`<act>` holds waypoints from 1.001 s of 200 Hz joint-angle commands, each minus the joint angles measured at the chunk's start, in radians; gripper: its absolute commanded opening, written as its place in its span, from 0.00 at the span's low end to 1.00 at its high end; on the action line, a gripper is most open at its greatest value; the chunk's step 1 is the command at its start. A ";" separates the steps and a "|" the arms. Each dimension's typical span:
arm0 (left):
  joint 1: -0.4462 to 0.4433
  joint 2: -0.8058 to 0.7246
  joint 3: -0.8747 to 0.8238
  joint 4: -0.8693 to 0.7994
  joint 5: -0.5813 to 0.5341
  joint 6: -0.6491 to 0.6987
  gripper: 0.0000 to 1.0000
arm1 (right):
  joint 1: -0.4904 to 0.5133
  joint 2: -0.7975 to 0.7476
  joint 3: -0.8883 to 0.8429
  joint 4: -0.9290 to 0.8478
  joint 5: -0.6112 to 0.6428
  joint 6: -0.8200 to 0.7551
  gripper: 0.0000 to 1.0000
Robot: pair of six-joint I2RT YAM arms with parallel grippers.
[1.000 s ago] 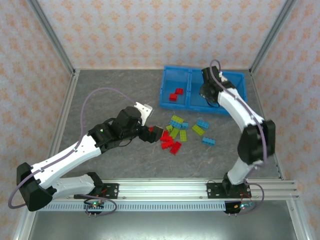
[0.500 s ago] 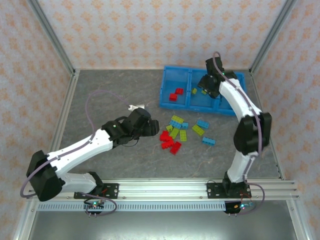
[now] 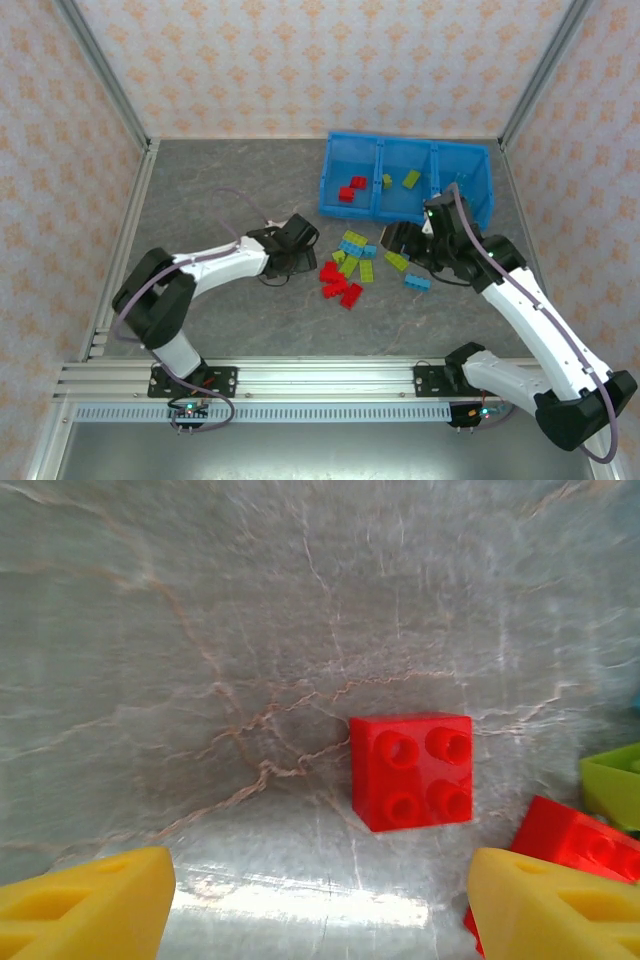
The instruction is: Sort the legos into containers by color
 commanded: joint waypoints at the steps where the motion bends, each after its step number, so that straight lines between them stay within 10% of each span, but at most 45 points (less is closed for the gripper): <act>1: 0.012 0.045 0.054 0.071 0.040 0.021 0.78 | 0.005 0.004 -0.012 -0.045 -0.007 0.026 0.72; 52: 0.024 0.124 0.087 0.107 0.041 0.006 0.75 | 0.007 0.063 0.019 -0.048 -0.010 0.011 0.72; 132: 0.026 0.097 0.097 0.047 0.044 0.047 0.27 | 0.024 0.050 0.010 -0.020 -0.045 0.041 0.73; 200: -0.097 0.118 0.497 -0.045 -0.189 0.314 0.27 | 0.036 -0.002 -0.027 0.074 -0.032 0.101 0.73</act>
